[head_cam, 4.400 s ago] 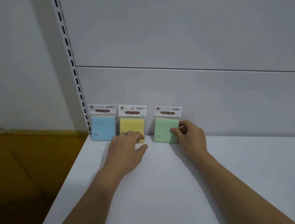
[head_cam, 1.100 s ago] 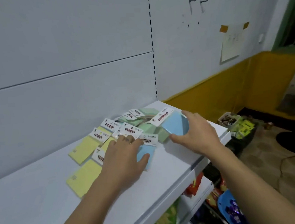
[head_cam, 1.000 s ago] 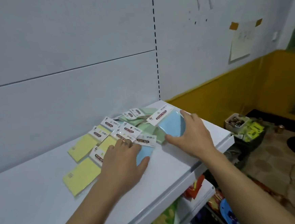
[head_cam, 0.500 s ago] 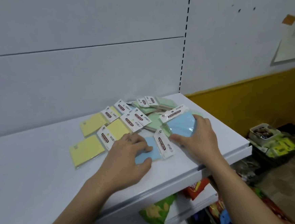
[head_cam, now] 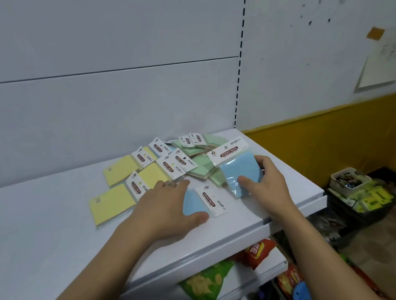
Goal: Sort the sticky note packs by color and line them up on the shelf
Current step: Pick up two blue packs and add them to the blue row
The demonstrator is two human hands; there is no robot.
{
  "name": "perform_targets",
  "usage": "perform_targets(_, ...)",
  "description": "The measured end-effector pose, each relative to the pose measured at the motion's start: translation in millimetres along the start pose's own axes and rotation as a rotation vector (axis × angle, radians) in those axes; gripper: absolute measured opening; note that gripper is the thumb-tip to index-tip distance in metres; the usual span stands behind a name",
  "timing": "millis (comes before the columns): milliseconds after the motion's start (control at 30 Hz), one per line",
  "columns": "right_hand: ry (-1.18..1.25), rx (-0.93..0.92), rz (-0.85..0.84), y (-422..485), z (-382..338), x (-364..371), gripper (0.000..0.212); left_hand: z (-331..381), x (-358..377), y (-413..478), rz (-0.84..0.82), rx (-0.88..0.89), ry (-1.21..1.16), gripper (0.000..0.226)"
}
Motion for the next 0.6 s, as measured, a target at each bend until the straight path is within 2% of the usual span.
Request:
perform_targets(100, 0.054, 0.017, -0.004, 0.2, 3.2, -2.3, 0.042, -4.1, 0.0, 2.9, -0.140, -0.008, -0.034, 0.085)
perform_targets(167, 0.062, 0.017, -0.006, 0.5, 3.6, -1.7, 0.041, -3.4, -3.7, 7.3, -0.143, -0.002, 0.018, 0.077)
perform_targets(267, 0.054, 0.024, -0.001, 1.2, 5.4, -0.9, 0.040, -3.6, -9.8, 16.0, -0.125, -0.033, 0.025, 0.078)
perform_targets(333, 0.050, 0.029, -0.004, 1.7, 5.8, 0.8, 0.040, -4.7, -16.0, 22.8, -0.083, -0.041, -0.012, 0.074)
perform_targets(433, -0.015, 0.004, -0.015, 2.3, 1.6, 1.2, 0.040, -8.9, -27.6, 28.3, -0.002, -0.039, -0.125, 0.049)
perform_targets(600, -0.313, -0.089, -0.025, 8.0, -6.6, -12.3, 0.042, -26.8, -44.1, 30.9, 0.117, -0.113, -0.430, 0.032)
Point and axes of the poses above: each hand's wrist, its own y-axis towards the middle knuckle, its own x-axis out of the palm, z = x × y, the point moved 8 cm from there along y, towards the middle knuckle, and after that the axes turned 7 degrees about z, right-handed, at the moved point
